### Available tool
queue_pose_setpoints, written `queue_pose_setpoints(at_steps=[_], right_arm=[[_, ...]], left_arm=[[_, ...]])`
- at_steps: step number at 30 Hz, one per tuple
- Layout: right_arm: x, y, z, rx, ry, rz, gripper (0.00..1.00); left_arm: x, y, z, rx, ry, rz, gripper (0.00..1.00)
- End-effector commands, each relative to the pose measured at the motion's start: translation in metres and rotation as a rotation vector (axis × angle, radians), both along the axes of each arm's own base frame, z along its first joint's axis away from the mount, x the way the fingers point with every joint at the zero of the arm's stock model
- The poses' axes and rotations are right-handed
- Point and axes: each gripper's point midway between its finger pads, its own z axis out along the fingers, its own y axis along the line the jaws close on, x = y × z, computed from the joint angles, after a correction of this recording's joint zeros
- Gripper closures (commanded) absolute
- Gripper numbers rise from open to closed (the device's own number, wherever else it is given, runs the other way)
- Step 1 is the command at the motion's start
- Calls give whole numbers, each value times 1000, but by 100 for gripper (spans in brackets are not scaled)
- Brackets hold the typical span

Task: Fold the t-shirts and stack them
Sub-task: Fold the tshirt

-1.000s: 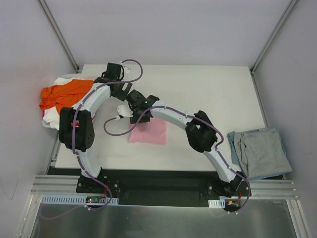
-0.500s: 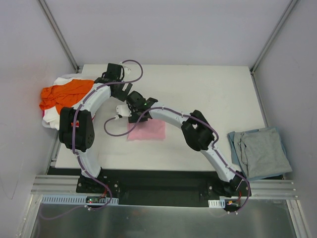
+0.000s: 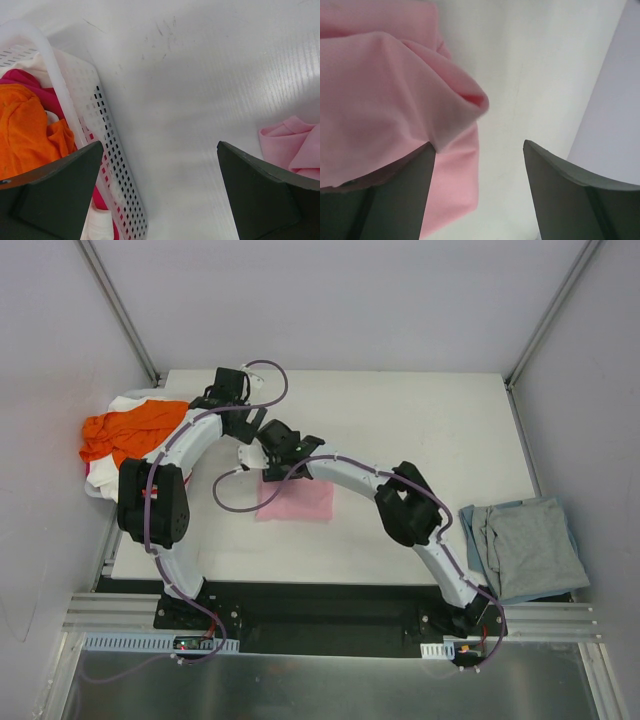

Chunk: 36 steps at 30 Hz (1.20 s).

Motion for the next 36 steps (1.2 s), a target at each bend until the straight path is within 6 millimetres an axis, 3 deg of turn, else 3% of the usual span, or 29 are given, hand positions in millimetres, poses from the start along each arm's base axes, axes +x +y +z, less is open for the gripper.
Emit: queue_pose_setpoints(at_steps=[1,3,4,6,7,9,10,12,13,14,18,23,25,30,36], right_arm=[[-2,-12,86,106,-111,-73,25],[-7,-20,93,106,-123,-98,25],[-9,-24,107,122,-137,-105,25],[-14,-36,108,97,-150,-137,25],[-16,-44,121,107,-168,-150,25],[-15,-60,127,103,-190,-184,25],[-19,-71,117,76,-183,-197,25],[-17,-92,132,80,-223,-242,25],[-18,-102,125,57,-218,-258,25],[-18,-111,133,67,-231,-277,25],[-2,-155,128,33,-234,-380,25],[9,-186,110,-11,-209,-450,26],[13,-194,100,-37,-198,-467,26],[24,-208,84,-69,-178,-503,26],[46,-235,81,-77,-176,-567,26]], left_arm=[[0,-2,20,-42,-48,-1,1],[0,-7,24,-67,-56,-13,1],[-1,-9,24,-77,-57,-22,1],[-5,-19,28,-115,-53,-67,1],[-10,-23,30,-122,-50,-92,1],[-21,-31,28,-111,-27,-130,1],[-29,-34,27,-122,-16,-154,1],[-43,-40,25,-147,17,-194,1],[-54,-46,26,-179,28,-223,1],[-60,-50,25,-195,41,-242,1],[-100,-68,26,-285,103,-318,1],[-131,-98,40,-388,121,-418,1],[-140,-108,37,-413,151,-435,1],[-143,-121,13,-410,237,-452,1],[-120,-128,-15,-389,310,-439,1]])
